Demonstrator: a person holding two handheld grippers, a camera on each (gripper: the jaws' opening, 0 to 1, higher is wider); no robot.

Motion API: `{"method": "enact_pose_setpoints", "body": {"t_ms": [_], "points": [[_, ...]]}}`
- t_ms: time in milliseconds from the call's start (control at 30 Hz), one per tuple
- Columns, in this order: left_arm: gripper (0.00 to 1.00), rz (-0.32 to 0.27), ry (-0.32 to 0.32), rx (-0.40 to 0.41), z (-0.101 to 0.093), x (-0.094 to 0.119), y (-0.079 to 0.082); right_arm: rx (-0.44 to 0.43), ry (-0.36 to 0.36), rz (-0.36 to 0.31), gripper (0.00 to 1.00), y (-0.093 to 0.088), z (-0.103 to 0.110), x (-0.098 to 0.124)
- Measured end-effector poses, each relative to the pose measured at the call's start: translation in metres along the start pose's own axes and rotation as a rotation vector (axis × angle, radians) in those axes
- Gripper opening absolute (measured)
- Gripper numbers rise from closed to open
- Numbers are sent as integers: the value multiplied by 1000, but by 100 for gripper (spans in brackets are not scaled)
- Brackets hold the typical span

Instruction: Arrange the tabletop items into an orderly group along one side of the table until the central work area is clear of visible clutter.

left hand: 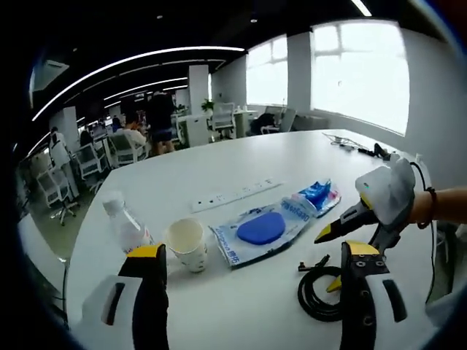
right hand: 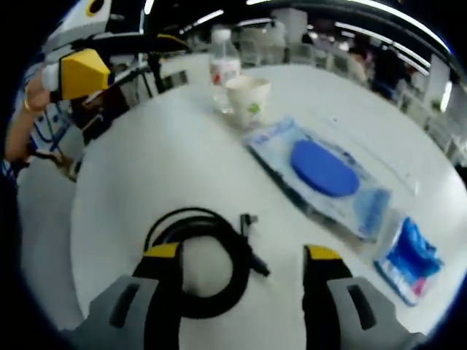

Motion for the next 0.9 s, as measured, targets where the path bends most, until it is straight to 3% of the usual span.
{"method": "enact_pose_setpoints", "body": {"t_ms": [100, 267, 700, 900], "points": [[100, 15, 3, -17, 3, 5, -5, 5, 11, -9, 58, 1, 2, -2], [100, 19, -1, -16, 4, 12, -6, 111, 26, 14, 50, 0, 5, -8], [100, 21, -10, -26, 7, 26, -6, 119, 35, 58, 29, -5, 1, -16], [99, 5, 17, -31, 14, 33, -7, 163, 33, 76, 26, -9, 1, -18]]}}
Point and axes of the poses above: the point that each gripper's makers call its tool centre point, and the gripper's own axes: x roughly backward along the fingers, z roughly to its left, y roughly out of its top, the point moved 4 cm from there along x, roughly backward along the fingers, and after that the axes turned 4 degrees about -z, right-handed, at the moved point
